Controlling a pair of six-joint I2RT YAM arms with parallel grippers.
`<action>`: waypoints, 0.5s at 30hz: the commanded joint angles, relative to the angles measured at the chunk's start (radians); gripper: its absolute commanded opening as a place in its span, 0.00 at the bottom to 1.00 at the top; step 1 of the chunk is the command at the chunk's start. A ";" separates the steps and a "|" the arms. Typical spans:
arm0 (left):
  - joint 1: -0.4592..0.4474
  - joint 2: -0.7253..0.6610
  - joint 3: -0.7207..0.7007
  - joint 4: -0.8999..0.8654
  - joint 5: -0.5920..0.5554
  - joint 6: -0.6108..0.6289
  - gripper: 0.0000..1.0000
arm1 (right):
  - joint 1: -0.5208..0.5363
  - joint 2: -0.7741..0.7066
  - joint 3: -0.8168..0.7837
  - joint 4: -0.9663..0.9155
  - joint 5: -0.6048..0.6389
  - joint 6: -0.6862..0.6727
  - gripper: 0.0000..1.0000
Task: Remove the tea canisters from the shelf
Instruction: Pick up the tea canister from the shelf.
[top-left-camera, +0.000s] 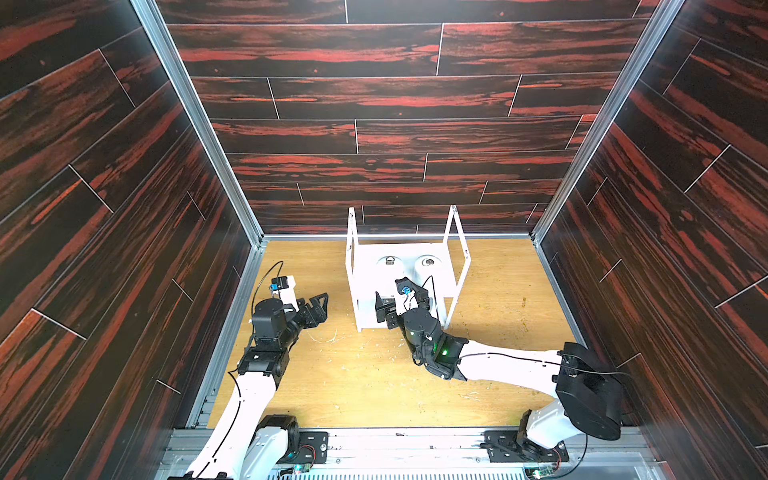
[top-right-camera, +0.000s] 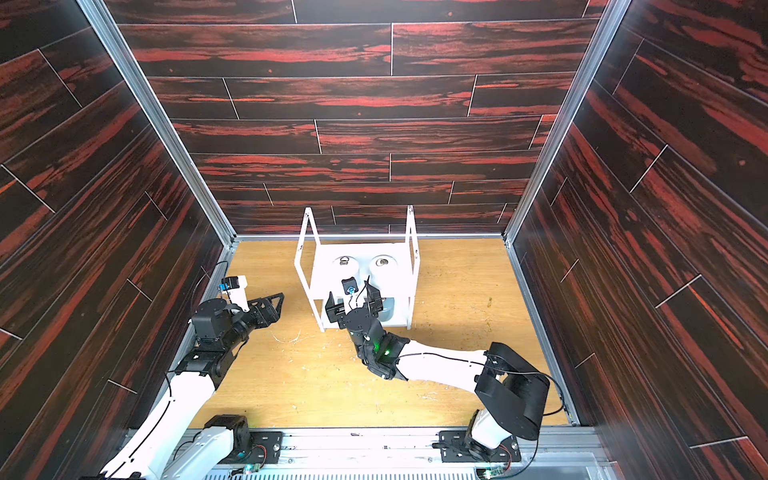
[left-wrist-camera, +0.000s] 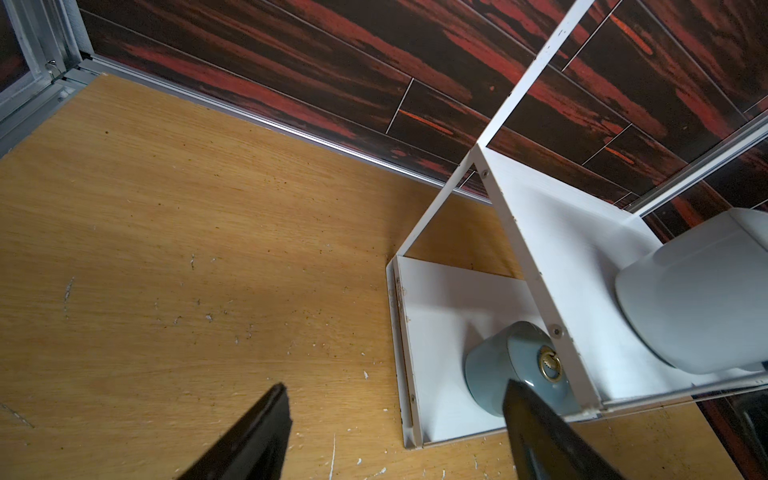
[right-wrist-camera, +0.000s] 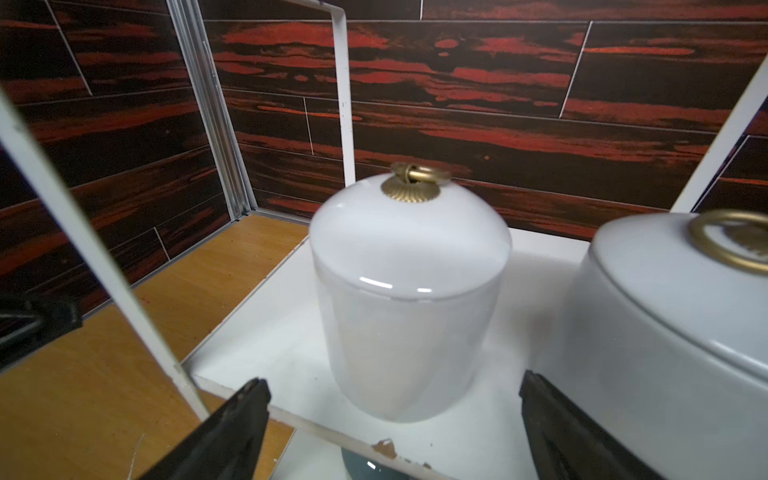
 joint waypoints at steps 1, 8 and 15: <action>0.009 0.008 0.008 0.002 0.015 0.014 0.85 | -0.017 0.026 0.032 0.051 -0.011 0.021 0.98; 0.014 0.017 0.010 0.006 0.016 0.015 0.85 | -0.040 0.064 0.035 0.112 -0.036 0.013 0.98; 0.016 0.030 0.011 0.009 0.051 0.023 0.85 | -0.075 0.106 0.009 0.244 -0.083 0.003 0.98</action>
